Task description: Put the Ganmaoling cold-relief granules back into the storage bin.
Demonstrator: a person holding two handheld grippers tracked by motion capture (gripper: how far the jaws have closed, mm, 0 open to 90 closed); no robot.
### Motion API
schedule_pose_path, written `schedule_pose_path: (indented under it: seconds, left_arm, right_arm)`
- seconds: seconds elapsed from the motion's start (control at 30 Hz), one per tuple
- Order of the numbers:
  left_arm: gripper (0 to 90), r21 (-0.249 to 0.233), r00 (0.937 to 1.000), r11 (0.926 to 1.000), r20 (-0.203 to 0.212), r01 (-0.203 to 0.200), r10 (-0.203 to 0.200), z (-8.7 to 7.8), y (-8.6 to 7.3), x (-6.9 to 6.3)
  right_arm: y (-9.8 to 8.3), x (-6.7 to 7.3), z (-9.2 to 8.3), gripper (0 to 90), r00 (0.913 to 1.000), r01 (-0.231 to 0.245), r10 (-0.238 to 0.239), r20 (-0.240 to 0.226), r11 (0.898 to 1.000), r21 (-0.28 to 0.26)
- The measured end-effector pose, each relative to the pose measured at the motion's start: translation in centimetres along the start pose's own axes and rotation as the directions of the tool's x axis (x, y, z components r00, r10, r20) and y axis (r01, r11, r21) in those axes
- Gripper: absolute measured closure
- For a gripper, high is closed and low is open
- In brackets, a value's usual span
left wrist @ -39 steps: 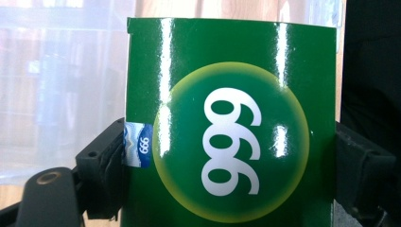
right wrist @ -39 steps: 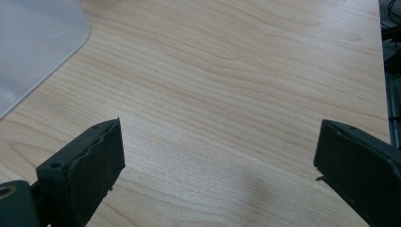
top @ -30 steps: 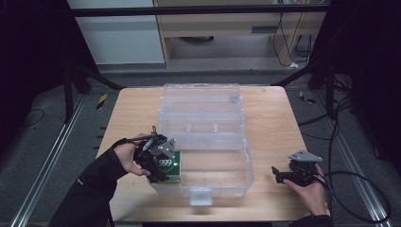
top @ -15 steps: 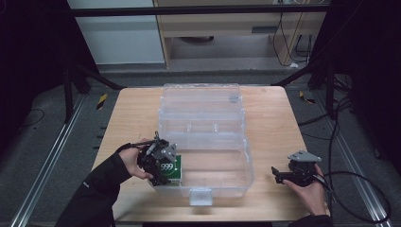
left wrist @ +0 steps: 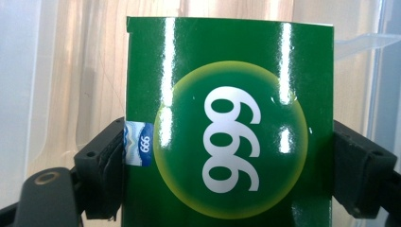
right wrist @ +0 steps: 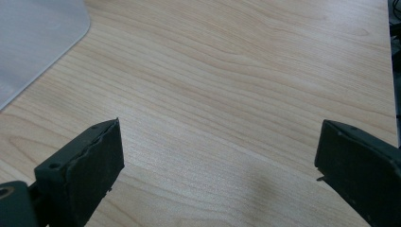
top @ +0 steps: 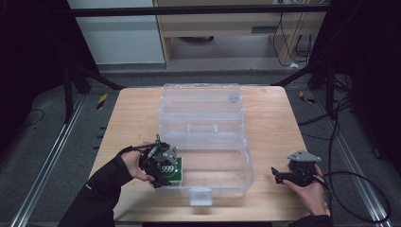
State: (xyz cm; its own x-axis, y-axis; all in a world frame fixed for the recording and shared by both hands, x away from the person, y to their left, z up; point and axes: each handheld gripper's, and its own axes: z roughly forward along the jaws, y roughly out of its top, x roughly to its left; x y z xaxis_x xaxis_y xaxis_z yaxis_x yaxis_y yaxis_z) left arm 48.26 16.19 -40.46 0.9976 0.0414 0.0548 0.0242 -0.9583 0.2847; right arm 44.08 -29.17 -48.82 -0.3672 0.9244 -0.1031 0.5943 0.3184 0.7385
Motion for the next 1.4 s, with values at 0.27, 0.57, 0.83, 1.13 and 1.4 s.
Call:
schedule_pose_path:
  seconds: [0.27,0.57,0.83,1.13,1.4]
  left_arm:
    - [13.0,0.0,1.0,1.0,-0.004,0.0,0.0,0.1,-0.1,-0.1]
    - [12.9,0.004,0.9999,1.0,-0.013,0.002,-0.002,0.2,-0.4,-0.2]
    - [11.6,-0.048,0.9989,0.9986,-0.04,0.022,-0.024,-1.9,-0.7,-0.1]
    - [14.1,-0.16,0.9932,0.985,-0.086,0.064,-0.078,-4.3,-1.9,-0.5]
    - [17.3,-0.261,0.9727,0.9553,-0.145,0.14,-0.182,-6.1,-5.2,-1.2]
  right_arm:
    - [0.0,0.0,0.0,2.1,1.0,0.002,-0.002,-0.003,1.0,0.002]
    - [0.0,0.0,0.0,2.0,1.0,0.001,-0.001,-0.004,1.0,0.002]
    - [0.0,0.0,0.1,1.9,1.0,0.003,-0.003,-0.005,1.0,0.001]
    - [0.0,0.0,0.0,1.9,1.0,-0.003,0.004,-0.002,1.0,0.006]
    - [-0.1,0.0,0.0,2.0,1.0,-0.004,0.004,-0.001,1.0,0.002]
